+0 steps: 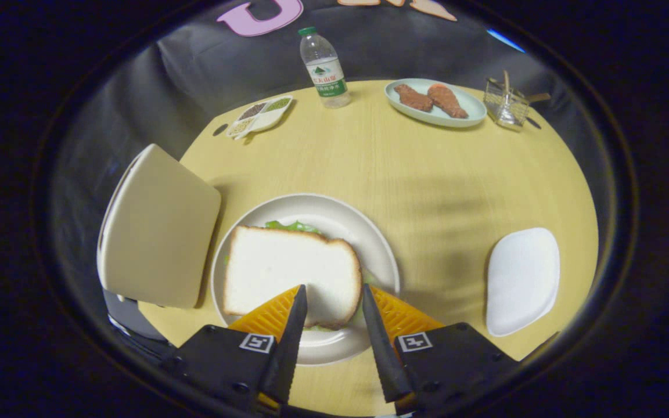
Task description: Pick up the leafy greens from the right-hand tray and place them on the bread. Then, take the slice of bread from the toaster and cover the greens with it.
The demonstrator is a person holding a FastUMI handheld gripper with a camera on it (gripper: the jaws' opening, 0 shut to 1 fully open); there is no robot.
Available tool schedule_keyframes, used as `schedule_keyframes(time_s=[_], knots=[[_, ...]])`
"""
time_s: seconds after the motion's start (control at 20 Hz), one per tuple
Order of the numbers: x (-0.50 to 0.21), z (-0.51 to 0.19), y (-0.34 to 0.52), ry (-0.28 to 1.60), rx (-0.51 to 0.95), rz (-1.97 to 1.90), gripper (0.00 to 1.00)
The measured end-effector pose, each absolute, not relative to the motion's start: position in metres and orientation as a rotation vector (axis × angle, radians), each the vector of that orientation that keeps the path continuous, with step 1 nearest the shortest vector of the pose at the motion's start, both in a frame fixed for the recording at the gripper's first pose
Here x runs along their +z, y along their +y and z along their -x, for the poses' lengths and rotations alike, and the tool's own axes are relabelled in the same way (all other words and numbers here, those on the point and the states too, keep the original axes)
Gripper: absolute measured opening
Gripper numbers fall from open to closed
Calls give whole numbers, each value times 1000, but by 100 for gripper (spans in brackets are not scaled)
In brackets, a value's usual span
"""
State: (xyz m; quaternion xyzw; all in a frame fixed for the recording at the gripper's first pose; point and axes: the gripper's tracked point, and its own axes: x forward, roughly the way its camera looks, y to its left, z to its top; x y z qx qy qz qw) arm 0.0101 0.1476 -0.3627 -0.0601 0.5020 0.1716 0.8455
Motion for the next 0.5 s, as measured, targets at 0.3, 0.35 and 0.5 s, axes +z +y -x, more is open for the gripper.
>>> schedule_keyframes(time_s=[0.3, 0.35, 0.5], knots=[[-328, -23, 143, 818, 358, 198, 91], [-313, -28, 139, 771, 347, 179, 92], [-258, -40, 119, 630, 301, 85, 96]])
